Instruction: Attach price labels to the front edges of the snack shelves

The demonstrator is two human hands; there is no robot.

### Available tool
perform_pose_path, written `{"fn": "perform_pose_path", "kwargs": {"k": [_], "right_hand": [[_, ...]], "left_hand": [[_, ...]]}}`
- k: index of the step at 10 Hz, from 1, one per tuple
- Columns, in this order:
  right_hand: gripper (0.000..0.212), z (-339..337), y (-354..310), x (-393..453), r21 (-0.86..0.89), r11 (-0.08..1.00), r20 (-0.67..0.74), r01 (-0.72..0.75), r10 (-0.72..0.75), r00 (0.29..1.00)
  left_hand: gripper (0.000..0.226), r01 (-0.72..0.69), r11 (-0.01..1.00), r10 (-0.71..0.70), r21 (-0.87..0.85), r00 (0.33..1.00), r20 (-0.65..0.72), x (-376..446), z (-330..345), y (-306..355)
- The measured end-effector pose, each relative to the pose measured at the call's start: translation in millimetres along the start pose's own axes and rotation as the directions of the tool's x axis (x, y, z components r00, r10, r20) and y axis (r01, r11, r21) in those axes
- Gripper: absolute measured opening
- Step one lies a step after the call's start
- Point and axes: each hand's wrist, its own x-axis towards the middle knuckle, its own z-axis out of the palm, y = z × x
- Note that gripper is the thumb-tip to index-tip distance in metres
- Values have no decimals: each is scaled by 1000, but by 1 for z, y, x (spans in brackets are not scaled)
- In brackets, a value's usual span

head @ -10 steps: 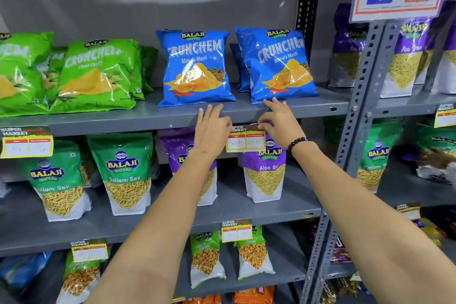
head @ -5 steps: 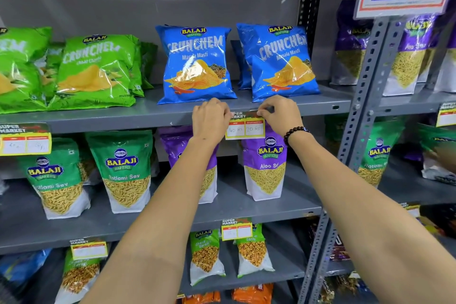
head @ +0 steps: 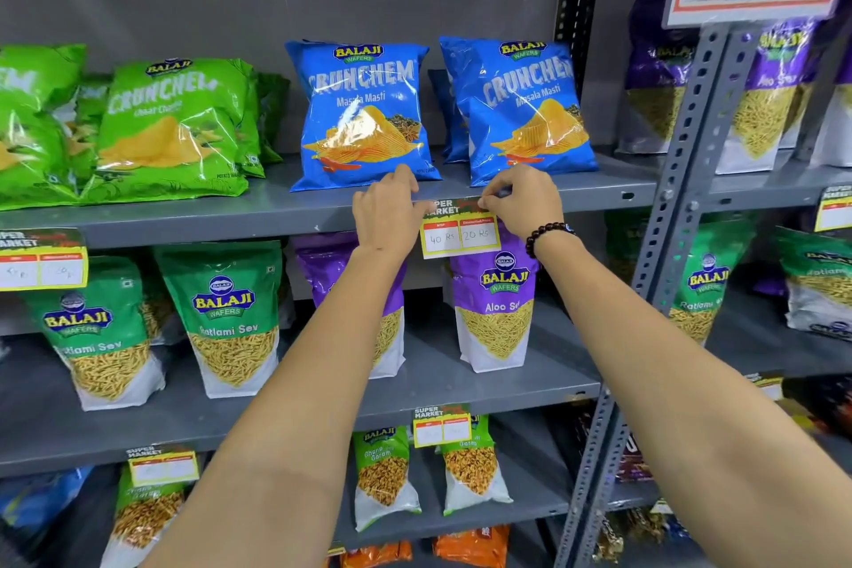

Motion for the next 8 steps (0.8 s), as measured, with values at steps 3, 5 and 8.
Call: {"fn": "perform_pose_path", "kwargs": {"k": [3,5,8], "right_hand": [[36,4,2,16,7,995,85,-102,101,991],[34,1,9,27,64,991,183,-117,103,978],[31,-14,20,29,301,939,216,-169,105,971]], "left_hand": [[39,133,959,-99,-252,985,142,13,-7,-10],[42,172,951,-125,-257,974,190,19,-8,-11],[36,104,981,-84,-163,988,129,11,-12,-4]]}}
